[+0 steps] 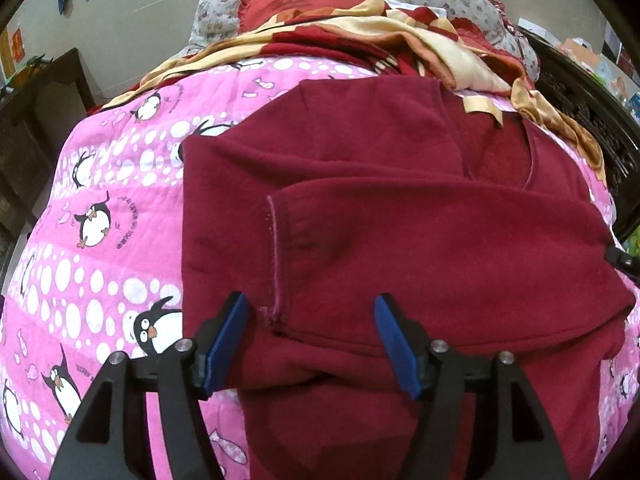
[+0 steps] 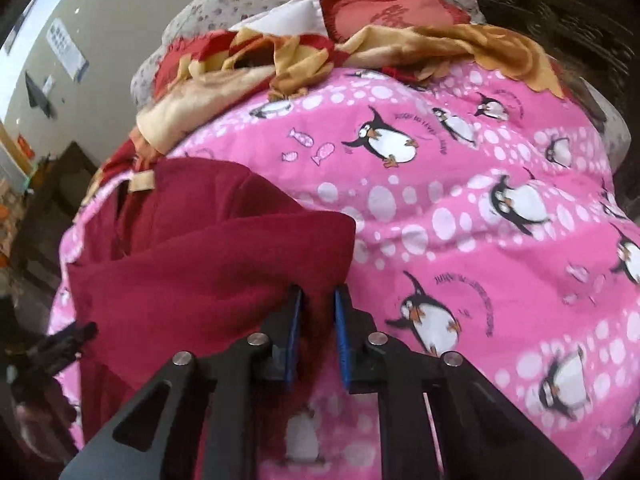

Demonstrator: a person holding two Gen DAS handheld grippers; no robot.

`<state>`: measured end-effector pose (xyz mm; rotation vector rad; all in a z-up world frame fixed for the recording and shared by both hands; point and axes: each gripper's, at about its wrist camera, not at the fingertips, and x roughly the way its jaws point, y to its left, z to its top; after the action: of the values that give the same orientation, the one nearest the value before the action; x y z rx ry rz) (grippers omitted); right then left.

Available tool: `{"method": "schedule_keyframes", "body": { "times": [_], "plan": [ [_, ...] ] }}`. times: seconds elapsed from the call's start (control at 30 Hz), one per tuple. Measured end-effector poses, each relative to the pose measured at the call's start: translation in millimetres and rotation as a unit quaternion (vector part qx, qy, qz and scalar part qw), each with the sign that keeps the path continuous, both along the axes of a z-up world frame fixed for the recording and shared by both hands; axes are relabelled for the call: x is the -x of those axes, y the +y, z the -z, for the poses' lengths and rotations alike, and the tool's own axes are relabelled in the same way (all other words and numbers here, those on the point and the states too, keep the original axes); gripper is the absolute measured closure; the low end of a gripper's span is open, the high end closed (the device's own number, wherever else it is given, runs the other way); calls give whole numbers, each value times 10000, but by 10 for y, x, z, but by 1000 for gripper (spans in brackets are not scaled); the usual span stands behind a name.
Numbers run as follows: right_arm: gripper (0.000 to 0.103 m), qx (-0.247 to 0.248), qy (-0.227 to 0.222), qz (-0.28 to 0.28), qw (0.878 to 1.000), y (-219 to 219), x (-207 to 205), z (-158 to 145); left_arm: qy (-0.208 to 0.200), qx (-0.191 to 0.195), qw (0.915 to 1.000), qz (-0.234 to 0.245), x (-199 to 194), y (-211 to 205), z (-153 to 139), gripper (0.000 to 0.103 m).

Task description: Fold small clothes

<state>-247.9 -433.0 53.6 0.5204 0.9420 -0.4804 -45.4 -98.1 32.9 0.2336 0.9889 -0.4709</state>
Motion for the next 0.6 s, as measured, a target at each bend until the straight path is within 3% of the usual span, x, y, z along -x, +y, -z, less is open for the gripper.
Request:
{"method": "schedule_keyframes", "body": {
  "times": [0.17,0.3,0.33,0.5,0.6],
  "plan": [
    [71,154,-223,-469,9985,375,180,-267,-16,55,10000,24,34,34,1,33],
    [71,553,828,-792,9919,605,194,115,-99,-27,9999,53,74,18,5,33],
    [70,484,815,-753,9926,599,247,176,-90,-42,9999,53,85,23,-5,33],
    [68,270,326,-486,9979,549,455,-78,-62,2,10000,29,187,134,-117,32],
    [59,296,223,-462,9982,563,558,-200,-141,-19,9999,12,270,203,-181,32]
  ]
}}
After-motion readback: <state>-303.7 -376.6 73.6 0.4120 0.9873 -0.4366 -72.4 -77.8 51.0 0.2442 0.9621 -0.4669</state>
